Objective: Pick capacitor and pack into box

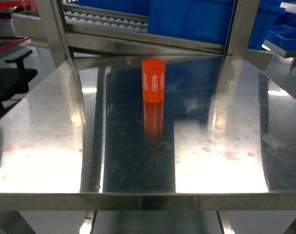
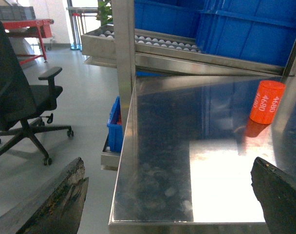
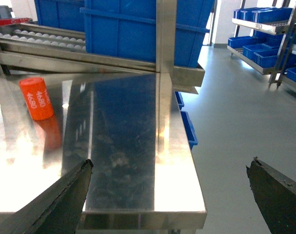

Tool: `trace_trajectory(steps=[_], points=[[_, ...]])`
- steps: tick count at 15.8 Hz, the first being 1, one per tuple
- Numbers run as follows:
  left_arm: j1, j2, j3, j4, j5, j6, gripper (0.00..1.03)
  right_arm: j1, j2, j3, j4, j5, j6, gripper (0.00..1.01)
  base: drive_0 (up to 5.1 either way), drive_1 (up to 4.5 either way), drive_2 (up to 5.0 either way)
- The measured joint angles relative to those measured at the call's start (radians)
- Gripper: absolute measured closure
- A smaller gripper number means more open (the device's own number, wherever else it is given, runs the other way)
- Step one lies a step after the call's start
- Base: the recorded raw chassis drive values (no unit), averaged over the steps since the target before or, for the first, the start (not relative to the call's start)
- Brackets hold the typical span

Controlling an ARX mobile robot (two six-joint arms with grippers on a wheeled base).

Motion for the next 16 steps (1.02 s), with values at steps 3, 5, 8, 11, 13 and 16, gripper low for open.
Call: trace_trajectory(steps=[3, 5, 8, 11, 13, 16], points=[[0.000, 0.000, 0.000, 0.004, 0.000, 0.000, 0.05, 0.000, 0.000, 0.000, 0.006, 0.000, 0.000, 0.03, 0.0, 0.00, 0.0], [0.000, 0.000, 0.001, 0.010, 0.000, 0.000, 0.05, 0.000, 0.000, 0.000, 0.009, 0.000, 0.000, 0.03, 0.0, 0.00, 0.0], [0.000, 0.000, 0.000, 0.000, 0.000, 0.000, 0.05, 0.000, 0.000, 0.000, 0.000, 0.000, 0.000, 0.03, 0.0, 0.00, 0.0], [0.000, 0.000, 0.000, 0.000, 0.000, 0.000, 0.05, 0.000, 0.000, 0.000, 0.001, 0.000, 0.000, 0.03, 0.0, 0.00, 0.0], [0.000, 0.000, 0.000, 0.000, 0.000, 0.000, 0.05, 0.000, 0.000, 0.000, 0.001, 0.000, 0.000, 0.03, 0.0, 0.00, 0.0], [0.000, 0.000, 0.000, 0.000, 0.000, 0.000, 0.05, 0.000, 0.000, 0.000, 0.001, 0.000, 0.000, 0.03, 0.0, 0.00, 0.0]])
